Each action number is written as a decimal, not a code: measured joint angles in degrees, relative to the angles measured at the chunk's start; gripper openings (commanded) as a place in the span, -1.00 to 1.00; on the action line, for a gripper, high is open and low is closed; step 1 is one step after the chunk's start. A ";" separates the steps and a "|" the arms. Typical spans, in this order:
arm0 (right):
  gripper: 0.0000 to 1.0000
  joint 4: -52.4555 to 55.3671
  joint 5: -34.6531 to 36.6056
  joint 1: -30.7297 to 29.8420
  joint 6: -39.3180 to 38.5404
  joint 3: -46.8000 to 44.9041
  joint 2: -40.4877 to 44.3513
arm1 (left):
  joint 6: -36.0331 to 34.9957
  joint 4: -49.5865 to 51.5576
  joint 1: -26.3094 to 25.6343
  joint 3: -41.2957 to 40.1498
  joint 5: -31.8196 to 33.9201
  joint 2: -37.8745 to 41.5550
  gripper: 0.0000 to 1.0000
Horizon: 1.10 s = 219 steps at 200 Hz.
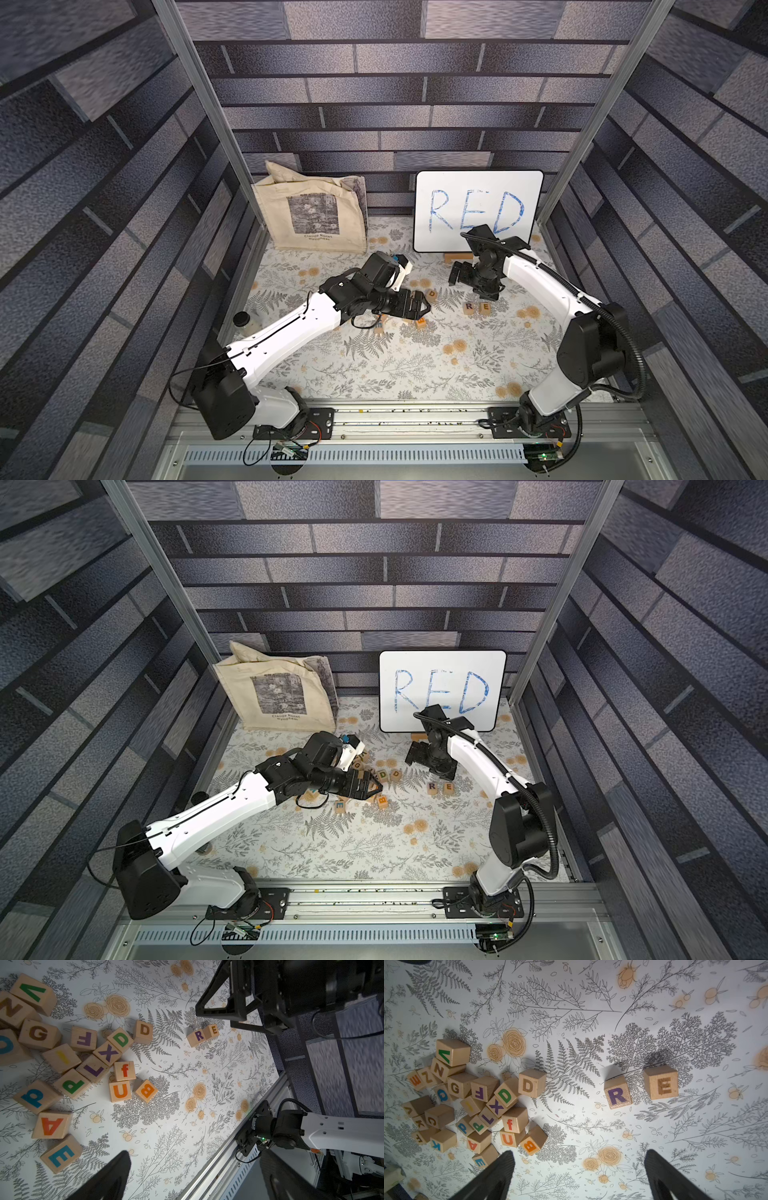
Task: Assemble the uppercase word "red" with letter blocks
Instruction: Pick up the letter block from the center of the board.
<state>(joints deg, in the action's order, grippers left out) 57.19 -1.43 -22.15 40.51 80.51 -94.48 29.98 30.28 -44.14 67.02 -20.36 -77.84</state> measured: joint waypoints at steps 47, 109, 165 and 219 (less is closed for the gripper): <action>1.00 -0.44 1.16 -1.46 8.00 0.13 -1.86 | 0.04 0.90 0.24 -3.17 1.40 3.80 1.00; 1.00 -3.02 1.31 -3.72 14.95 0.72 -6.01 | 0.50 2.38 0.44 -7.23 3.13 9.27 1.00; 1.00 -6.14 0.31 -5.42 17.29 2.97 -10.78 | 1.64 4.17 0.74 -9.27 4.39 13.20 1.00; 1.00 -7.15 -0.22 -5.88 17.59 4.74 -14.27 | 2.43 5.90 1.11 -11.02 5.03 16.48 1.00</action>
<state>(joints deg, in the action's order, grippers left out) 50.04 -1.65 -28.03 58.11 85.25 -108.75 32.40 36.18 -43.03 56.01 -15.33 -61.36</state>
